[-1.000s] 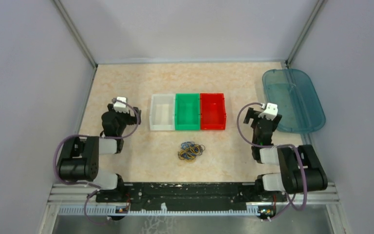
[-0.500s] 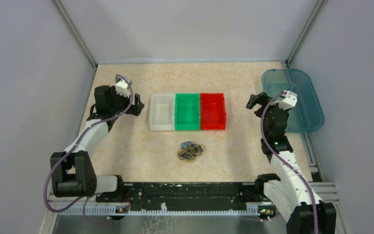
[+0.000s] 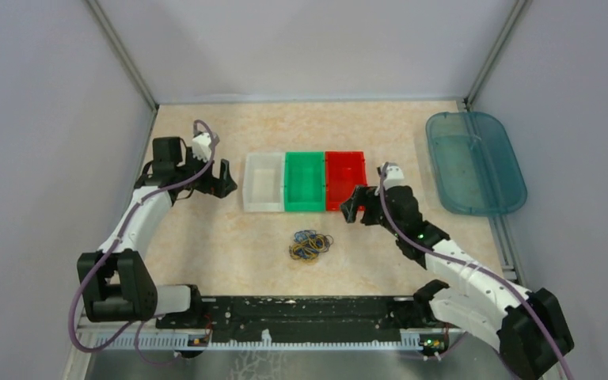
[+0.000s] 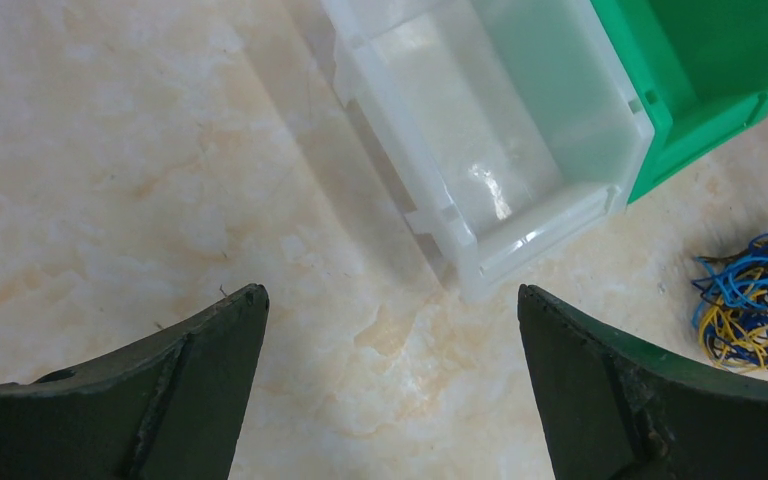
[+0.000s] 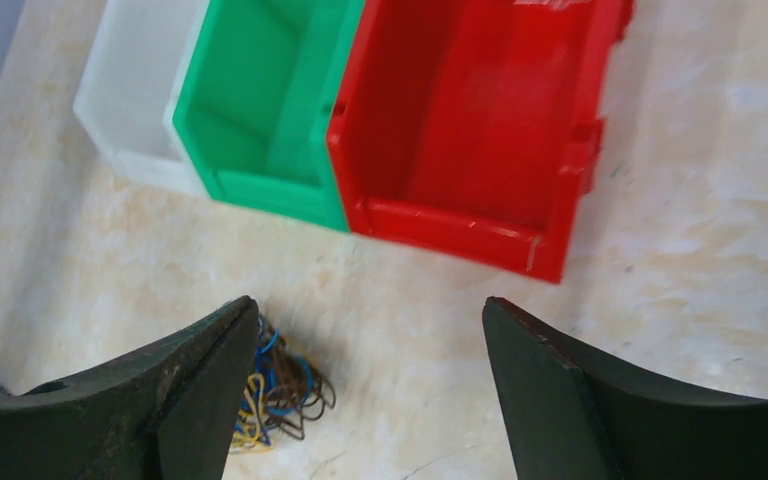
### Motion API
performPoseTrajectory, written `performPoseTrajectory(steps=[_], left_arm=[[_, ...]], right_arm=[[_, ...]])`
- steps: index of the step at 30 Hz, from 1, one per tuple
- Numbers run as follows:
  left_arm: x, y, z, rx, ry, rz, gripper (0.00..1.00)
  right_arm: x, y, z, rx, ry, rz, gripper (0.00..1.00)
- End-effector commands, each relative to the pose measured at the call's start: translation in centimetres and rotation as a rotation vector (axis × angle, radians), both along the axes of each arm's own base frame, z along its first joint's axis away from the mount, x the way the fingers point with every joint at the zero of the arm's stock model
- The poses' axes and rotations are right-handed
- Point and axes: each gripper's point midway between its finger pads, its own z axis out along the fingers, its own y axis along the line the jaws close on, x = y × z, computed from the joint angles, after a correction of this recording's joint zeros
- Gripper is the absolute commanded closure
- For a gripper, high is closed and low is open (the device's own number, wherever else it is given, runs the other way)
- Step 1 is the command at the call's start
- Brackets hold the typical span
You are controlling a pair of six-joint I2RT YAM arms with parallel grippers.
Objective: Untangle the cables
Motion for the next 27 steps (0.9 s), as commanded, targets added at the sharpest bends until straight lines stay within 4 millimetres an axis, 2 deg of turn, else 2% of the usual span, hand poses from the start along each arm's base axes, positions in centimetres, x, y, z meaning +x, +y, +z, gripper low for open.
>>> performPoseTrajectory(steps=[1,6,8,18,22,27], left_arm=[[-1.9,-0.1,0.8,0.008,0.021,-0.039,0.0],[-3.3,-0.1,0.7,0.028,0.026,-0.072,0.0],[-3.8,-0.2,0.6,0.033,0.024,-0.088,0.0],[-4.6,-1.2,0.8,0.004,0.03,-0.157,0.0],[-5.0,-1.6,1.1,-0.009,0.038,-0.189,0.0],[-4.9,-1.8,1.4,-0.016,0.025,-0.197,0.0]], right_arm=[[-0.8,2.8,0.0,0.036,0.035,0.09,0.22],[-1.9,4.5,-2.1,0.094,0.091,0.169,0.42],[-2.3,5.0,-2.6,0.112,0.106,0.2,0.47],[-4.0,7.8,-5.7,0.161,0.201,0.319,0.5],[-4.5,8.5,-6.6,0.168,0.245,0.36,0.57],[-5.0,8.3,-7.7,0.161,0.275,0.356,0.67]])
